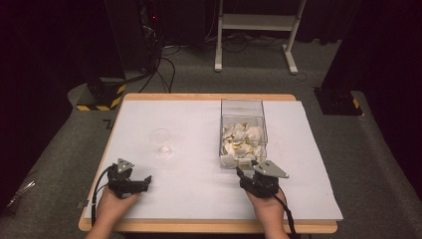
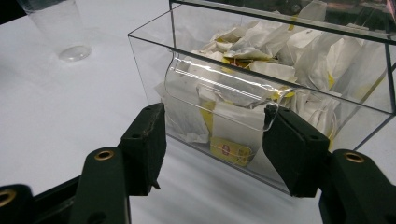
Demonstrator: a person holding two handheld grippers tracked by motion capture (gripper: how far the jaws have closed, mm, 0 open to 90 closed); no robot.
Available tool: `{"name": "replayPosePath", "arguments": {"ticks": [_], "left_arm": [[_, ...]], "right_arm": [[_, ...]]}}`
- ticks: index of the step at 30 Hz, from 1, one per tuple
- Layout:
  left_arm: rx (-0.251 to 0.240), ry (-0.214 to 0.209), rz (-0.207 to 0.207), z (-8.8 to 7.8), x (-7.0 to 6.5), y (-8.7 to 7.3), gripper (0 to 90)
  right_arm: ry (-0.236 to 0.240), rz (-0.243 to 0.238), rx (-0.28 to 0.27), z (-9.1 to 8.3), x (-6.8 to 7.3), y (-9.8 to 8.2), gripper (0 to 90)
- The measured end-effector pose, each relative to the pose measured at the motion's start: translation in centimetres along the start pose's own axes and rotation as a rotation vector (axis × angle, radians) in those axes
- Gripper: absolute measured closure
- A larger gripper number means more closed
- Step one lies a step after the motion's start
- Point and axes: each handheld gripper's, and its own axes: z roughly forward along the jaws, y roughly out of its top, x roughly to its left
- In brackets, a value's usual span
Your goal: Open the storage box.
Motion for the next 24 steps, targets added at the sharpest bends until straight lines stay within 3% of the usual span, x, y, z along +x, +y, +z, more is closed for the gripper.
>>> {"name": "replayPosePath", "arguments": {"ticks": [14,23,24], "left_arm": [[0.009,0.001,0.003,0.1,0.1,0.2,0.0],[0.006,0.001,0.003,0.1,0.1,0.2,0.0],[0.006,0.001,0.003,0.1,0.1,0.2,0.0]], "right_arm": [[-0.016,-0.03,0.004,-0.8,0.7,-0.5,41.8],[-0.052,-0.054,-0.012,-1.9,0.5,-0.4,50.1],[-0.05,-0.044,-0.035,-2.3,0.4,-0.2,51.4]]}}
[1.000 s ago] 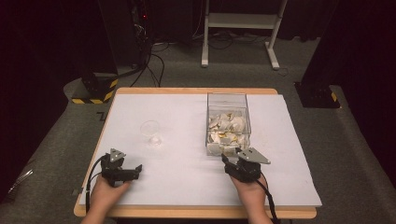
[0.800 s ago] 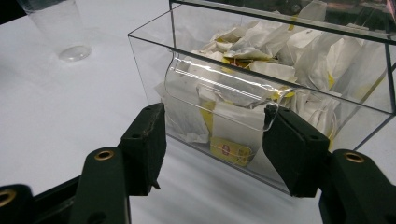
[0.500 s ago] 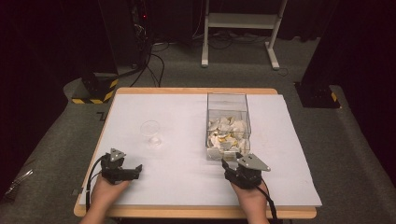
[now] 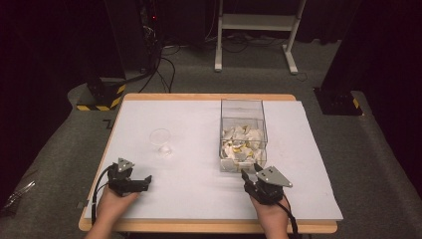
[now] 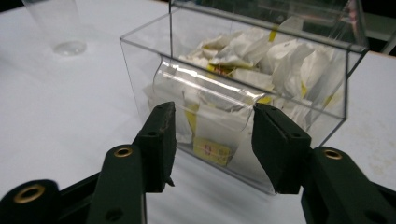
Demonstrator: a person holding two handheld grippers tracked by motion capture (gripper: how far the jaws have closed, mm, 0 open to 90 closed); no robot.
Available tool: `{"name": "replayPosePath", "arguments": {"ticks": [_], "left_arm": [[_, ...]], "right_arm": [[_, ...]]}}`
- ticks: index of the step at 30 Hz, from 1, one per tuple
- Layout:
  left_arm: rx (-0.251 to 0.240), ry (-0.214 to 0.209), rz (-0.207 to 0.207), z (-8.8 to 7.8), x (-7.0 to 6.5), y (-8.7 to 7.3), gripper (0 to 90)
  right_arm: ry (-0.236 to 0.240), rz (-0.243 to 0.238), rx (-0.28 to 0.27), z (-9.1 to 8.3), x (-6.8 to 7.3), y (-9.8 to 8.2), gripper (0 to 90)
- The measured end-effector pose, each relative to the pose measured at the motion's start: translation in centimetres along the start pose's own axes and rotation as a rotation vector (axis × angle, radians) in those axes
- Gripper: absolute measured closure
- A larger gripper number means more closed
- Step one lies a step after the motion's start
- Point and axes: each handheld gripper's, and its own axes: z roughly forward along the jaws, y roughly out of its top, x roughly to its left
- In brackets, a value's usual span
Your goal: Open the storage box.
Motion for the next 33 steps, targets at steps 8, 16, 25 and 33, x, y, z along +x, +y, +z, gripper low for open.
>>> {"name": "replayPosePath", "arguments": {"ticks": [8,16,25,33], "left_arm": [[0.0,0.0,0.0,0.0,0.0,0.0,0.0],[-0.005,0.0,-0.005,0.0,-0.1,-0.1,0.3],[-0.006,0.001,-0.004,0.0,-0.1,-0.1,0.5],[-0.006,-0.003,-0.011,-0.1,0.0,-0.1,0.4]], "right_arm": [[0.006,0.018,-0.028,-0.7,-0.2,0.6,52.5],[-0.011,0.043,-0.056,-1.0,-1.5,1.3,53.2],[-0.03,0.074,-0.053,-0.1,-3.5,1.9,52.7],[-0.052,0.091,-0.038,1.2,-4.8,2.3,50.5]]}}
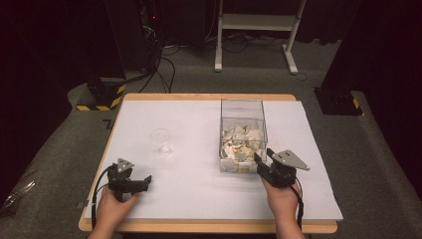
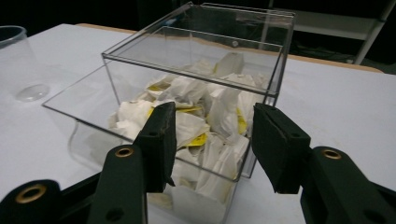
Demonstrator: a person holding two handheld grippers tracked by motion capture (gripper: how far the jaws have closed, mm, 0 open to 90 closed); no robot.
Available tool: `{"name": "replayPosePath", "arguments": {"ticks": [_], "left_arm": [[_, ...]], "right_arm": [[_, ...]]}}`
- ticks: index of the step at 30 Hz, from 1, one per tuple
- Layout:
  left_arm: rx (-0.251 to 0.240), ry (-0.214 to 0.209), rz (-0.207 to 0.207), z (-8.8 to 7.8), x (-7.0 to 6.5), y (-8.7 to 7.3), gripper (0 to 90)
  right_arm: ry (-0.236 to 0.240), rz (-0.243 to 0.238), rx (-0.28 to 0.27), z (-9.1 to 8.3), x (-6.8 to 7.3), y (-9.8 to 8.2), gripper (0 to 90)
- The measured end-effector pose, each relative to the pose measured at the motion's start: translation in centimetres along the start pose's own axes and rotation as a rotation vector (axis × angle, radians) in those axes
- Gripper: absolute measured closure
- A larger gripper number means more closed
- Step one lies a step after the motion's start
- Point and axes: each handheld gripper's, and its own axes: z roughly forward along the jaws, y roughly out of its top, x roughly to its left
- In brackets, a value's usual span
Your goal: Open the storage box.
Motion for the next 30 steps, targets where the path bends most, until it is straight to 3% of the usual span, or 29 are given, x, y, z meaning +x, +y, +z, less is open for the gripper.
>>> {"name": "replayPosePath", "arguments": {"ticks": [11,30], "left_arm": [[-0.002,0.005,0.002,0.0,-0.1,0.0,0.6],[-0.002,0.008,0.006,-0.1,-0.1,-0.1,0.8]], "right_arm": [[-0.028,0.03,0.024,2.0,-1.3,-0.1,53.4],[-0.044,0.029,0.041,3.1,-1.6,-0.6,63.3]]}}
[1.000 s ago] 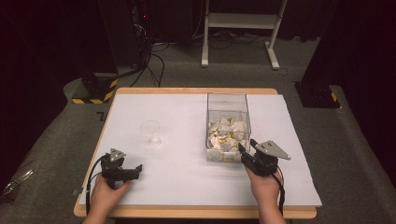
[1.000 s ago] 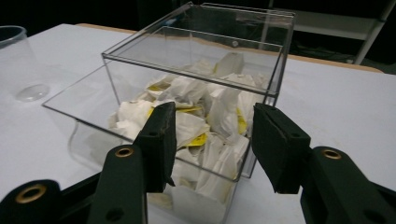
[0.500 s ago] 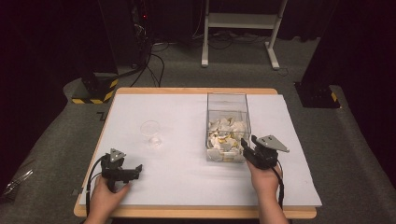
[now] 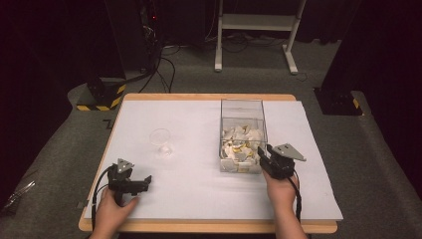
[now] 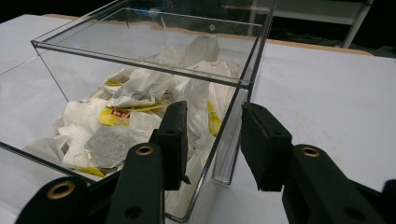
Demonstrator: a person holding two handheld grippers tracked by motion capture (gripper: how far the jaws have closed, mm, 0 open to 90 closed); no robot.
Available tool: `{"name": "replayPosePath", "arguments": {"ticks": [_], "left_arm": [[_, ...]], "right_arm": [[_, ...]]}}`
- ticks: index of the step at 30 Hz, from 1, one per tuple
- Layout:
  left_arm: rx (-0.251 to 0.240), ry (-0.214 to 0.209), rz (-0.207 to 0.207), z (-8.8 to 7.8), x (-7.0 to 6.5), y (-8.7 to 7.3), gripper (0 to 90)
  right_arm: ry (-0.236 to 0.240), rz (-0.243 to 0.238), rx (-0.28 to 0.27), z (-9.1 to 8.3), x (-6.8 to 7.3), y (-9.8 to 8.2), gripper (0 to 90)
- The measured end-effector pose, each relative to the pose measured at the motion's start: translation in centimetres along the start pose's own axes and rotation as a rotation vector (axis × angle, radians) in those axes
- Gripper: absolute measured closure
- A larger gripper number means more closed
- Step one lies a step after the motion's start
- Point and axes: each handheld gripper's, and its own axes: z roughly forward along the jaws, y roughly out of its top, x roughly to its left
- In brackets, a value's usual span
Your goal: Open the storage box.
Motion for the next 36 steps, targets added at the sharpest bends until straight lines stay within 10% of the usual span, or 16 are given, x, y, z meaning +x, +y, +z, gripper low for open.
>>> {"name": "replayPosePath", "arguments": {"ticks": [36], "left_arm": [[0.001,-0.003,-0.006,0.0,0.0,0.0,0.7]], "right_arm": [[-0.034,-0.025,0.018,-1.5,0.8,-1.4,76.1]]}}
